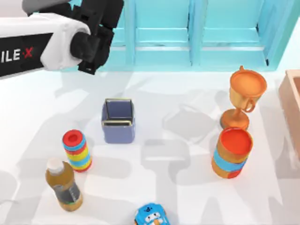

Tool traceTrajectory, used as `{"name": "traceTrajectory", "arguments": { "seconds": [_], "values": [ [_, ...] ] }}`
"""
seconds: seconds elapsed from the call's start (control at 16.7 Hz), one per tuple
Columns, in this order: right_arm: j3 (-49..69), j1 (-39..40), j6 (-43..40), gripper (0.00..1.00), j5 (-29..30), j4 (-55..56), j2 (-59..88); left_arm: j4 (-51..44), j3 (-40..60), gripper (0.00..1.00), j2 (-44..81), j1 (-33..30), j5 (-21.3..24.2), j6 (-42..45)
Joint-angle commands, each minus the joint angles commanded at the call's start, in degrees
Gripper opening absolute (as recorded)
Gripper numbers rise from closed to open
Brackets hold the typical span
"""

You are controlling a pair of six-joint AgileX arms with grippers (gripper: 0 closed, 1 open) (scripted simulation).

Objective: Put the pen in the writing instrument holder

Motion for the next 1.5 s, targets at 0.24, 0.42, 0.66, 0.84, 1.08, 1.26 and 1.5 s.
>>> {"name": "traceTrajectory", "arguments": {
  "seconds": [0.24,0.42,0.66,0.84,1.08,1.26,1.5],
  "values": [
    [0.0,0.0,0.0,1.00,0.0,0.0,0.0,9.2,-3.3,0.00,0.7,-15.9,-19.1,-2.6],
    [0.0,0.0,0.0,1.00,0.0,0.0,0.0,14.1,-5.1,0.00,1.0,-24.3,-28.9,-4.1],
    [0.0,0.0,0.0,1.00,0.0,0.0,0.0,16.6,-6.0,0.00,1.2,-28.8,-33.7,-5.0],
    [0.0,0.0,0.0,1.00,0.0,0.0,0.0,16.6,-6.0,0.00,1.2,-28.8,-33.7,-5.0],
    [0.0,0.0,0.0,1.00,0.0,0.0,0.0,18.0,-5.7,0.00,2.6,-28.3,-31.0,-6.4],
    [0.0,0.0,0.0,1.00,0.0,0.0,0.0,13.0,-5.1,0.00,2.2,-28.3,-32.2,-8.4],
    [0.0,0.0,0.0,1.00,0.0,0.0,0.0,10.8,-4.7,0.00,1.7,-28.1,-33.2,-10.0]
  ]
}}
